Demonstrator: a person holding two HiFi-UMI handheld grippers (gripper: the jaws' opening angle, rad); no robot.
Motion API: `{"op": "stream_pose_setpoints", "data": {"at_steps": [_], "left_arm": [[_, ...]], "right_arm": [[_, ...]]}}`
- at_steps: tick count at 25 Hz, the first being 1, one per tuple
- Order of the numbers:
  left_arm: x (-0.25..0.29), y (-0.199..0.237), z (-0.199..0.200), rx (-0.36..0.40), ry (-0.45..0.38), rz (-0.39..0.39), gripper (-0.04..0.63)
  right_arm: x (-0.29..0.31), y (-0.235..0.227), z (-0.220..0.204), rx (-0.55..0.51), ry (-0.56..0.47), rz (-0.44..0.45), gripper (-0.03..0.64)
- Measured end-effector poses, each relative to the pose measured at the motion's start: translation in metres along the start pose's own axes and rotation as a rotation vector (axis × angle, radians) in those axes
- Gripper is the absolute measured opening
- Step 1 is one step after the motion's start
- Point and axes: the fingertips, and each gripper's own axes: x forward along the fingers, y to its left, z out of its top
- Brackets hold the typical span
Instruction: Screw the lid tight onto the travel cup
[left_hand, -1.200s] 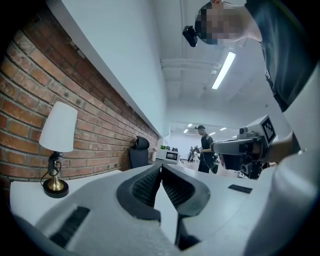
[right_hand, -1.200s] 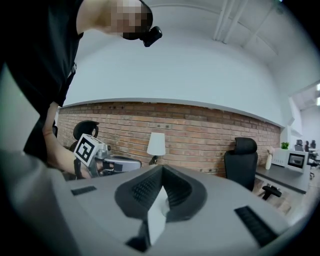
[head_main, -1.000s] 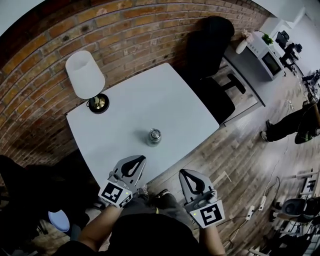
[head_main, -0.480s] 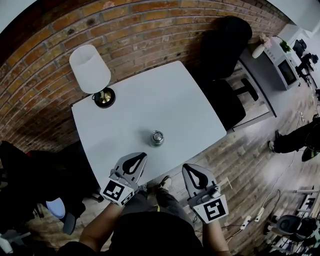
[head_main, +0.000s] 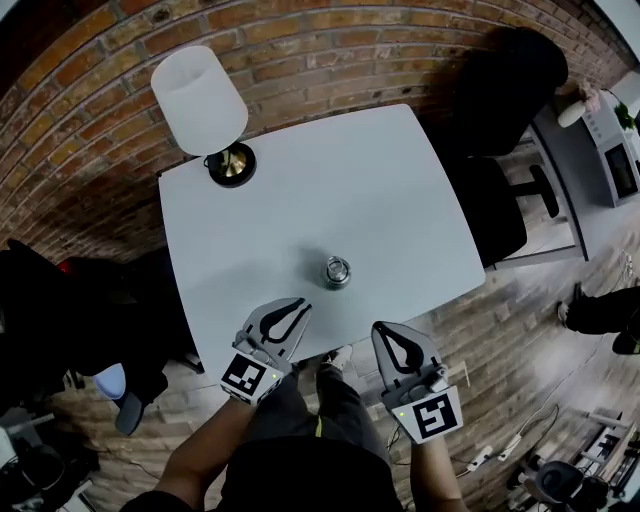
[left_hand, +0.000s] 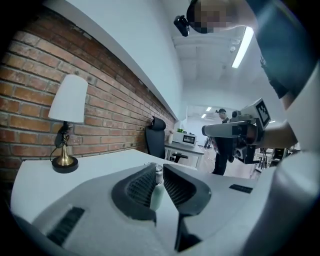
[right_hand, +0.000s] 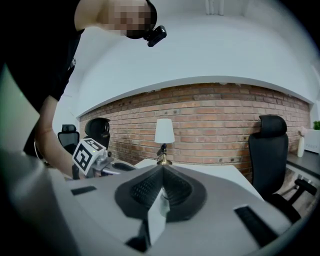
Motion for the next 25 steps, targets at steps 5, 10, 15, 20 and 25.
{"op": "stream_pose_setpoints", "data": {"at_steps": [5, 10, 15, 20, 25], "left_arm": [[0.027, 0.002, -0.030, -0.039, 0.032, 0.004, 0.121], [0.053, 0.007, -0.042, -0.029, 0.044, -0.025, 0.189], [0.069, 0.011, -0.051, -0.084, 0.040, -0.028, 0.255], [0.079, 0.015, -0.069, -0.090, 0.014, -0.038, 0.333], [0.090, 0.017, -0.079, -0.073, -0.006, -0.052, 0.345]], "right_arm": [[0.026, -0.012, -0.019, -0.002, 0.017, 0.077, 0.014], [0.054, -0.016, -0.030, -0.046, 0.028, 0.170, 0.028], [0.081, -0.016, -0.039, -0.082, 0.005, 0.240, 0.139], [0.094, -0.014, -0.060, -0.118, 0.000, 0.319, 0.223], [0.103, -0.029, -0.078, -0.051, -0.034, 0.353, 0.245]]}}
